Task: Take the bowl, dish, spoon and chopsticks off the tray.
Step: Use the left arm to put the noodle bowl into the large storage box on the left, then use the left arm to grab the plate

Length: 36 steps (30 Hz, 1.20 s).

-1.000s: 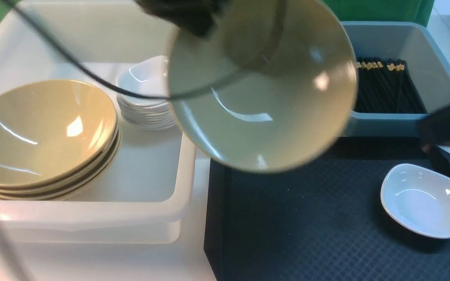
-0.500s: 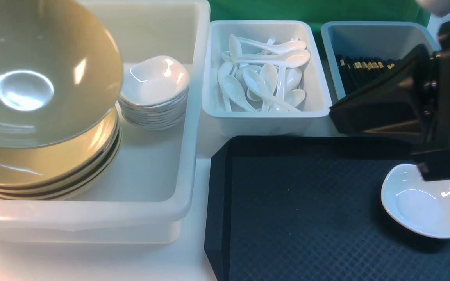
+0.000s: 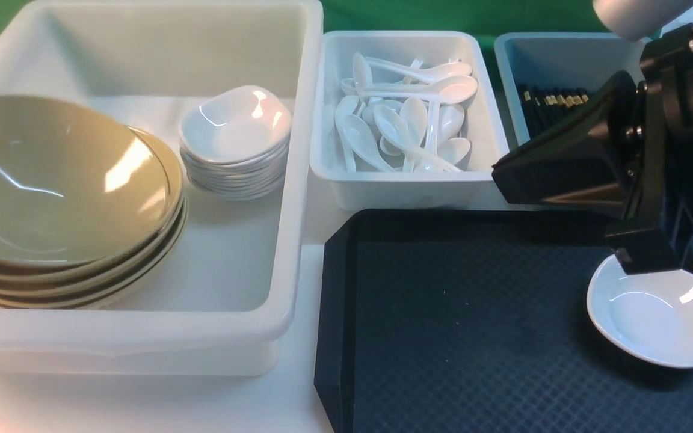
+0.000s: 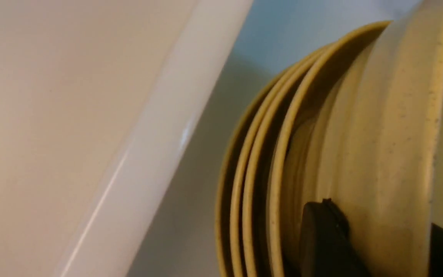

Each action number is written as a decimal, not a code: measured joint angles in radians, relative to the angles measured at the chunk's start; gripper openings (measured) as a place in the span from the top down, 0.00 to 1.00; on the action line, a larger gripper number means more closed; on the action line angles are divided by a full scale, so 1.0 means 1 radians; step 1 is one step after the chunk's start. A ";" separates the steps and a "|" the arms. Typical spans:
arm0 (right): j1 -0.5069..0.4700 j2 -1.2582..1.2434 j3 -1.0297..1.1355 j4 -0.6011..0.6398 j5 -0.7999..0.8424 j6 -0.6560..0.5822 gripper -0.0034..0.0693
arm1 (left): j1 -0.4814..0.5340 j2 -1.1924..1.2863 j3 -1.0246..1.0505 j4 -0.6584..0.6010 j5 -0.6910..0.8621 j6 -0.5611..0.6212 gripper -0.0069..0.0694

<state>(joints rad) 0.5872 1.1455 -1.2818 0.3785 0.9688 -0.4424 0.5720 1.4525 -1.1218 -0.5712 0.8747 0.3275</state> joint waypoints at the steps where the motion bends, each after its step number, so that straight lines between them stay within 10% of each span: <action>1: 0.000 0.000 0.000 0.000 0.000 0.000 0.90 | 0.000 0.004 0.000 0.002 0.002 0.005 0.66; 10: 0.000 0.000 0.001 -0.001 -0.007 -0.055 0.90 | 0.000 0.000 0.000 0.227 0.041 -0.039 0.24; 19: 0.000 0.000 0.003 -0.007 -0.019 -0.077 0.89 | -0.056 -0.160 -0.061 0.259 0.064 -0.134 0.28; 26: 0.000 -0.007 0.003 -0.213 -0.005 0.113 0.88 | -0.611 -0.232 -0.139 0.218 0.119 -0.067 0.61; 36: 0.000 -0.159 0.008 -0.626 0.271 0.442 0.87 | -1.117 0.043 -0.242 0.283 0.030 -0.094 0.63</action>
<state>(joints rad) 0.5872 0.9868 -1.2741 -0.2471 1.2397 0.0000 -0.5450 1.4951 -1.3641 -0.2887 0.9042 0.2337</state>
